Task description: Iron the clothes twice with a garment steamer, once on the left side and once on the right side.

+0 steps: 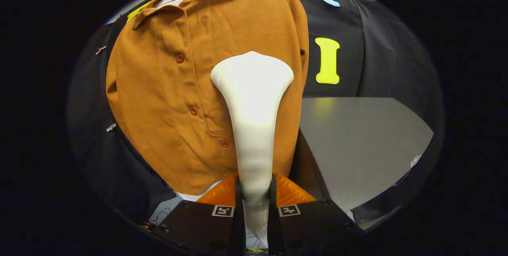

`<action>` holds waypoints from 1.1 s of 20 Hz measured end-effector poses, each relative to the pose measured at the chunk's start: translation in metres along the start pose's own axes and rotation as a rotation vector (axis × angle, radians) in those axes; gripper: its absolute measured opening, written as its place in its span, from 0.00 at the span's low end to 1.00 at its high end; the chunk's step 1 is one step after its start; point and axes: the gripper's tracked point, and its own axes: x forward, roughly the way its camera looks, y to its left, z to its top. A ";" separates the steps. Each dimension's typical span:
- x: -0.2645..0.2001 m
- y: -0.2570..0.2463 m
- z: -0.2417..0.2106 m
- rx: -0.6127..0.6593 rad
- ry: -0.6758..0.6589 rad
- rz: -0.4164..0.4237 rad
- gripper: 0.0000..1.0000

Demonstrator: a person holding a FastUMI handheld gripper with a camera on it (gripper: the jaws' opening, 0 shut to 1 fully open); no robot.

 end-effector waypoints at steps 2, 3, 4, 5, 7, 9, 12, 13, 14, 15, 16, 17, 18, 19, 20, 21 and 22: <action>0.005 0.000 -0.018 0.007 0.034 -0.007 0.25; 0.007 -0.001 -0.025 0.009 0.052 -0.011 0.25; 0.010 -0.001 -0.032 0.006 0.070 -0.012 0.25; 0.013 0.000 -0.040 0.006 0.088 -0.014 0.25; 0.016 0.000 -0.057 0.007 0.127 -0.014 0.25; 0.017 0.002 -0.074 0.026 0.174 -0.011 0.25; 0.019 0.004 -0.093 0.049 0.227 -0.005 0.25; 0.018 0.005 -0.099 0.055 0.240 -0.003 0.25; 0.019 0.005 -0.103 0.054 0.250 -0.003 0.25; 0.020 0.007 -0.108 0.052 0.259 -0.003 0.25; 0.020 0.008 -0.112 0.055 0.269 -0.004 0.26; 0.019 0.009 -0.117 0.055 0.281 -0.003 0.26; 0.018 0.010 -0.123 0.053 0.294 -0.004 0.25; 0.016 0.011 -0.129 0.051 0.308 -0.003 0.26; 0.015 0.012 -0.134 0.050 0.320 -0.001 0.26; 0.012 0.012 -0.138 0.048 0.328 0.000 0.25; 0.011 0.011 -0.141 0.045 0.329 0.002 0.26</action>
